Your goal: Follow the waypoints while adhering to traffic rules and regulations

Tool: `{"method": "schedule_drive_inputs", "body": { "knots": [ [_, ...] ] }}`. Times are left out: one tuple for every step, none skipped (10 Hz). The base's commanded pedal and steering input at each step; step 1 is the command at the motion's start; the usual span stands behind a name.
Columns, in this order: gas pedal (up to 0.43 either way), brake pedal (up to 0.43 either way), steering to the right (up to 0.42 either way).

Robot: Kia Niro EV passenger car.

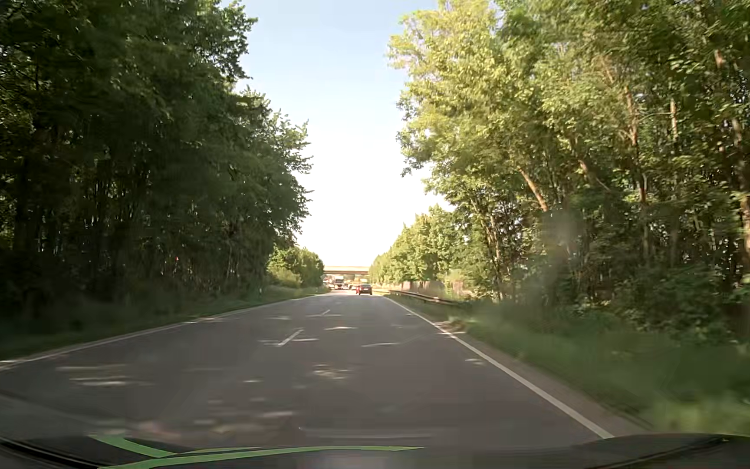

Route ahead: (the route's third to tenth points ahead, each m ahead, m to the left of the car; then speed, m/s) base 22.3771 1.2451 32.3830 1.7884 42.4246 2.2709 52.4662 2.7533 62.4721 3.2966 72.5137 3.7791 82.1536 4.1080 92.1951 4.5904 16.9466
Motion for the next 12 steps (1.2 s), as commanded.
{"method": "schedule_drive_inputs", "body": {
  "knots": [
    [0.059,0.0,-0.002],
    [0.059,0.0,-0.002],
    [0.059,0.0,-0.002],
    [0.059,0.0,-0.002],
    [0.059,0.0,-0.002],
    [0.059,0.0,-0.002],
    [0.059,0.0,-0.002],
    [0.059,0.0,-0.002],
    [0.059,0.0,-0.002],
    [0.059,0.0,-0.002],
    [0.059,0.0,-0.002],
    [0.059,0.0,-0.001]
  ]
}}
